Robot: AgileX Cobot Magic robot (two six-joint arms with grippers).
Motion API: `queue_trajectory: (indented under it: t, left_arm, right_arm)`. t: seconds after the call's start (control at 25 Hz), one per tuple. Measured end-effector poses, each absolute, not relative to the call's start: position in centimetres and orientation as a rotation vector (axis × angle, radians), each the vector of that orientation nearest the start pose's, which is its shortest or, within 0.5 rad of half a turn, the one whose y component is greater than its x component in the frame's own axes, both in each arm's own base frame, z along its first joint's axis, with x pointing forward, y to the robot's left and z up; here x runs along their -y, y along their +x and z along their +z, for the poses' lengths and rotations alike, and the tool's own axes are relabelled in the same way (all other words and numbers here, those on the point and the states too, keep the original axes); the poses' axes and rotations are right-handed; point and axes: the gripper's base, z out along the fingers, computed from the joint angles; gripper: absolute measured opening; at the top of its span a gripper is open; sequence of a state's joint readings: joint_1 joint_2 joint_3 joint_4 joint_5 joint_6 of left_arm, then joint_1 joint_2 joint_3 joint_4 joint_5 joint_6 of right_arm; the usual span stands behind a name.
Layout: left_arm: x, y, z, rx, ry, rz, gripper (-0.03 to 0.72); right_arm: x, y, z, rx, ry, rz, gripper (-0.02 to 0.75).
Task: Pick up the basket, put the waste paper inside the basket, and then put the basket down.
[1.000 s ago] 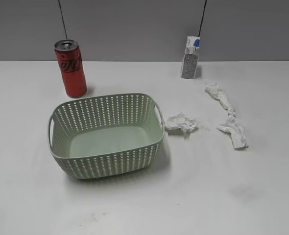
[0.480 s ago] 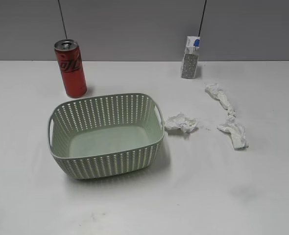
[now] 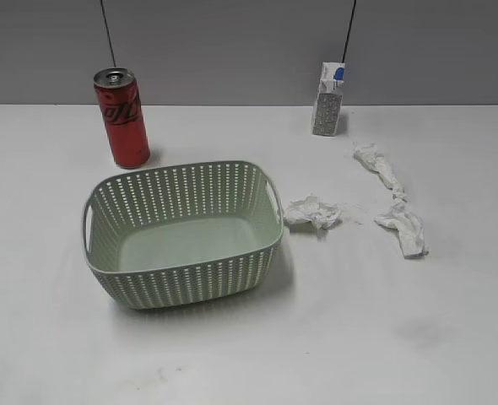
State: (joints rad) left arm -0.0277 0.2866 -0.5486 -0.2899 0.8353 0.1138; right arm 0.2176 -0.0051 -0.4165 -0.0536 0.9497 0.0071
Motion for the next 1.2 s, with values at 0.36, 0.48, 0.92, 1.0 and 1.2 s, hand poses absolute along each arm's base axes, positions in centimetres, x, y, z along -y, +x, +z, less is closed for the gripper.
queue_trajectory:
  t: [0.36, 0.48, 0.92, 1.0, 1.2]
  left_arm:
    - [4.3, 14.0, 30.7, -2.331, 0.137, -0.466, 0.531]
    - [5.4, 17.3, 30.2, -2.449, 0.176, -0.490, 0.531]
    - [12.0, 27.7, 24.0, -2.849, 0.359, -0.374, 0.526]
    - [12.8, 28.7, 22.6, -2.897, 0.345, -0.326, 0.524]
    - [13.3, 30.1, 18.7, -3.021, 0.258, -0.273, 0.524]
  right_arm:
    - [0.2, 0.9, 26.3, -2.000, -0.215, 0.080, 0.499]
    - [0.2, 0.9, 26.3, -2.000, -0.215, 0.080, 0.499]
    - [-0.7, 0.7, 26.3, -2.006, -0.207, 0.229, 0.499]
    - [-0.8, 0.6, 26.3, -2.006, -0.206, 0.243, 0.499]
    - [-0.8, 0.6, 26.3, -2.006, -0.206, 0.249, 0.499]
